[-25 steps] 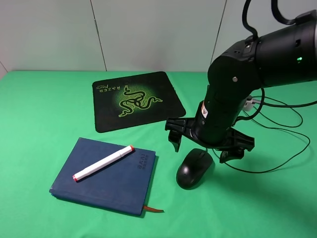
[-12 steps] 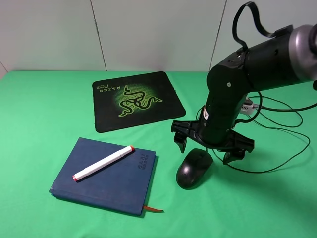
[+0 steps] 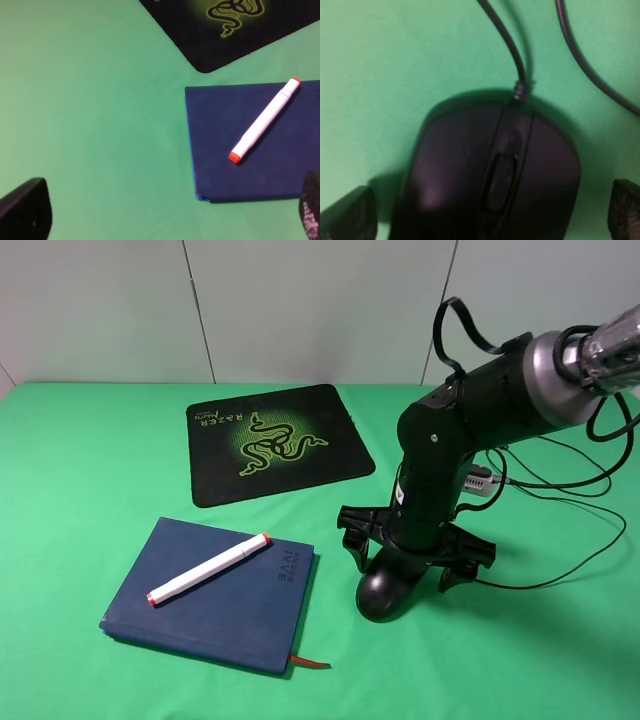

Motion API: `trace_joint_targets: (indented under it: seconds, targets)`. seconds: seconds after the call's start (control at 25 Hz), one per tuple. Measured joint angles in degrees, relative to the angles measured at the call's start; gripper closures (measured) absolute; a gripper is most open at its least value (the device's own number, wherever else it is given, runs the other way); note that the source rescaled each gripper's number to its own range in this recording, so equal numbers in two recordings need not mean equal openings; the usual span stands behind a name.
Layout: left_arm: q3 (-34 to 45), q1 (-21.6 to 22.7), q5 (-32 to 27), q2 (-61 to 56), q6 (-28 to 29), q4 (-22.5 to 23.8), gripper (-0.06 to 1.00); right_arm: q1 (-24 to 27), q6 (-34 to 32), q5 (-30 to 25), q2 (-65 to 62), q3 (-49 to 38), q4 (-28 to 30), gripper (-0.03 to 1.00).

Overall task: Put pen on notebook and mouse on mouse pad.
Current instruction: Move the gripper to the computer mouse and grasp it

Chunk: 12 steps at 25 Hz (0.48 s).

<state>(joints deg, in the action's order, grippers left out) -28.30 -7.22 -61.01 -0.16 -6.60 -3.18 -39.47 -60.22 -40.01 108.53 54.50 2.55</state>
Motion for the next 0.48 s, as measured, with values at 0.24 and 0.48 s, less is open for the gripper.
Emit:
trace_joint_targets:
  seconds: [0.24, 0.48]
  targets:
    - [0.0, 0.0, 0.0, 0.0, 0.0, 0.0, -0.05, 0.0, 0.3, 0.4, 0.3, 0.0, -0.1, -0.03]
    - [0.0, 0.0, 0.0, 0.0, 0.0, 0.0, -0.05, 0.0, 0.5, 1.3, 0.4, 0.0, -0.2, 0.88]
